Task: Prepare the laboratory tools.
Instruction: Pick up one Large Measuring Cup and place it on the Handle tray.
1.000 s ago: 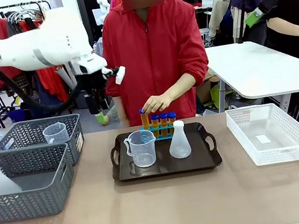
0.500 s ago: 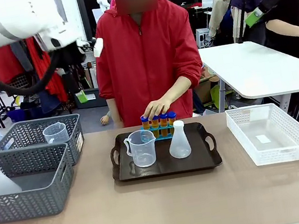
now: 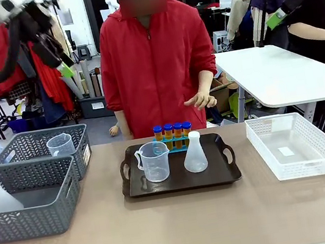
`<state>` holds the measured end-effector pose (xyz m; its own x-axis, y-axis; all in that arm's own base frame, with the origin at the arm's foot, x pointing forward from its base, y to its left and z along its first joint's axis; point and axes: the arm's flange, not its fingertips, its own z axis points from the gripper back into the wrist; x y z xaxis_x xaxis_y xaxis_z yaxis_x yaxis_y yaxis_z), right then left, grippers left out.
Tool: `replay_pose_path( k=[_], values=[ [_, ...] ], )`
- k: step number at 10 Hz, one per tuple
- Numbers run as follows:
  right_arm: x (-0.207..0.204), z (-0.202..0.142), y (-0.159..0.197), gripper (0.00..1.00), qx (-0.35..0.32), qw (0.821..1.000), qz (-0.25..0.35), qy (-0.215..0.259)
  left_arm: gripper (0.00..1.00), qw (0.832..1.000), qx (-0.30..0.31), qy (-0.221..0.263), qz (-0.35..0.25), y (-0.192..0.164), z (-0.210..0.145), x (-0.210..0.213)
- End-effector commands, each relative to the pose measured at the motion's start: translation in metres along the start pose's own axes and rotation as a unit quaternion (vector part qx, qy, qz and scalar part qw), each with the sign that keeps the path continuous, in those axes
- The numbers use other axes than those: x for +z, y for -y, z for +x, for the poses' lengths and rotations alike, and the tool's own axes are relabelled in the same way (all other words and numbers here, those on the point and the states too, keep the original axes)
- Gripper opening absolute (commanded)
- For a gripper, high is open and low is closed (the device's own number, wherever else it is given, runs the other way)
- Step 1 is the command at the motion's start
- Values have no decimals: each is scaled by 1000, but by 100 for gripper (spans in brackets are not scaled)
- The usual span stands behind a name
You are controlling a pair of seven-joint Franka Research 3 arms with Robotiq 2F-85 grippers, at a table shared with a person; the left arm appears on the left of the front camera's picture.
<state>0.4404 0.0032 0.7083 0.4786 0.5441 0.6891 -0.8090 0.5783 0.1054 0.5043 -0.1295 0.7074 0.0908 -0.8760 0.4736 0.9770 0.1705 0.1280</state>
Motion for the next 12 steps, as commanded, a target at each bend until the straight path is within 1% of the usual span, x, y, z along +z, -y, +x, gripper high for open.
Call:
replay_pose_path(
  k=[1, 2, 3, 4, 5, 6, 11, 12],
  values=[
    [1, 2, -1, 100, 3, 1000, 3, 6, 100, 999, 23, 47, -10, 11, -10, 18],
    [1, 2, -1, 100, 3, 1000, 3, 6, 100, 997, 31, 64, -4, 13, -11, 32],
    [1, 2, -1, 100, 3, 1000, 3, 6, 100, 997, 31, 68, 9, 14, -13, 41],
    [1, 2, -1, 100, 3, 1000, 3, 6, 100, 997, 36, 71, 8, 16, -15, 48],
    [1, 2, -1, 100, 3, 1000, 3, 6, 100, 997, 46, 54, 8, 14, -19, 54],
    [1, 2, -1, 100, 3, 1000, 3, 6, 100, 998, 26, 61, 11, 11, -12, 47],
    [1, 2, -1, 100, 3, 1000, 3, 6, 100, 998, 28, 61, 8, 11, -11, 46],
    [1, 2, -1, 100, 3, 1000, 3, 6, 100, 998, 23, 65, 8, 12, -17, 52]
  ],
)
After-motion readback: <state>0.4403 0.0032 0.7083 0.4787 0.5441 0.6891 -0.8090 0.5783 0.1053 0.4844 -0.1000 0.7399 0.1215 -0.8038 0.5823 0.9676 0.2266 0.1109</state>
